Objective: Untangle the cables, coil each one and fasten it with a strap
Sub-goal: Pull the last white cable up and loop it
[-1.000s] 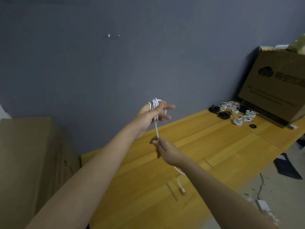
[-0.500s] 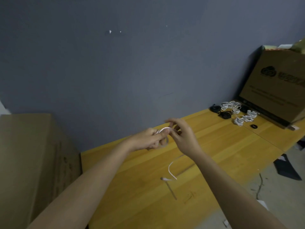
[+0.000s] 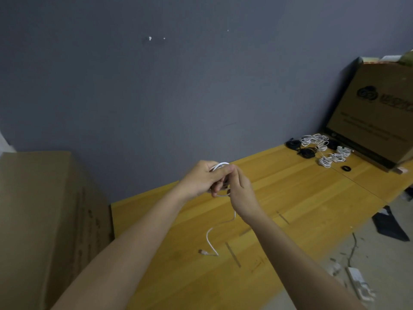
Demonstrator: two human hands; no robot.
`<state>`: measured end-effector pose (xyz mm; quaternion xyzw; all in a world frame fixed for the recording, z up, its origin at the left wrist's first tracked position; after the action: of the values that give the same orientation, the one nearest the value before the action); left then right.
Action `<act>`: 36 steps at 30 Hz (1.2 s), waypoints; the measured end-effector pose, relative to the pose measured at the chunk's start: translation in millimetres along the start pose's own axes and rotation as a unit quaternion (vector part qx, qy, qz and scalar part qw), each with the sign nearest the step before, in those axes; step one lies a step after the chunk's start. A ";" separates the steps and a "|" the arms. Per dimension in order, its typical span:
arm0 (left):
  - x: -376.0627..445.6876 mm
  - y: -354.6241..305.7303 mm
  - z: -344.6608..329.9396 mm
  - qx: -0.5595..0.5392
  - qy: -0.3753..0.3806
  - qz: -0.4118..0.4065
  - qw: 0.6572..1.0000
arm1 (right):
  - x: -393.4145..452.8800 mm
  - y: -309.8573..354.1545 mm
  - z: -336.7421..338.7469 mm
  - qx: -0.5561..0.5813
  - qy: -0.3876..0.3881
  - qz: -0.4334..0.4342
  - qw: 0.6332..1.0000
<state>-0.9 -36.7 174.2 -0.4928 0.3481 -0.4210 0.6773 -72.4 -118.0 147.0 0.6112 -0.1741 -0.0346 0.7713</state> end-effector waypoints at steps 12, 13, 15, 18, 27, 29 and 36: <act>-11.0 -8.3 5.2 0.231 -0.179 -0.096 0.951 | -7.6 22.3 -0.1 -0.063 -0.114 0.043 0.991; -11.2 -7.8 5.8 0.228 -0.144 -0.093 0.959 | -8.3 20.1 0.6 -0.053 -0.107 0.039 0.992; -12.1 -6.4 3.6 0.219 -0.061 -0.083 0.970 | -7.7 13.8 3.0 -0.033 -0.085 0.033 0.995; -20.1 -3.3 -3.8 0.183 0.009 -0.068 0.981 | -6.1 9.0 6.0 -0.005 -0.033 0.032 0.999; -25.0 8.2 -4.2 -0.089 -0.080 -0.082 0.989 | -11.4 -18.6 3.5 0.053 0.069 -0.030 0.996; -25.8 7.6 10.3 -0.156 -0.152 -0.090 0.972 | -21.2 -45.4 3.4 0.017 0.059 -0.039 0.997; -9.0 23.0 5.3 -0.133 -0.196 -0.060 0.970 | -37.9 -72.7 -42.9 -0.455 0.246 -0.086 0.851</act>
<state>5.4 -22.8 154.0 -0.6713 0.2317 -0.3061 0.6340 -82.9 -86.2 60.8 0.1926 0.1097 -0.0242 0.9748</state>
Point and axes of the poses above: each hand's wrist, its own x-axis towards the middle knuckle, its own z-axis out of the back of the hand, y = z × x, the point moved 4 cm from there along x, towards the middle knuckle, and after that the axes turned 15 degrees about y, right-handed, at the moved point
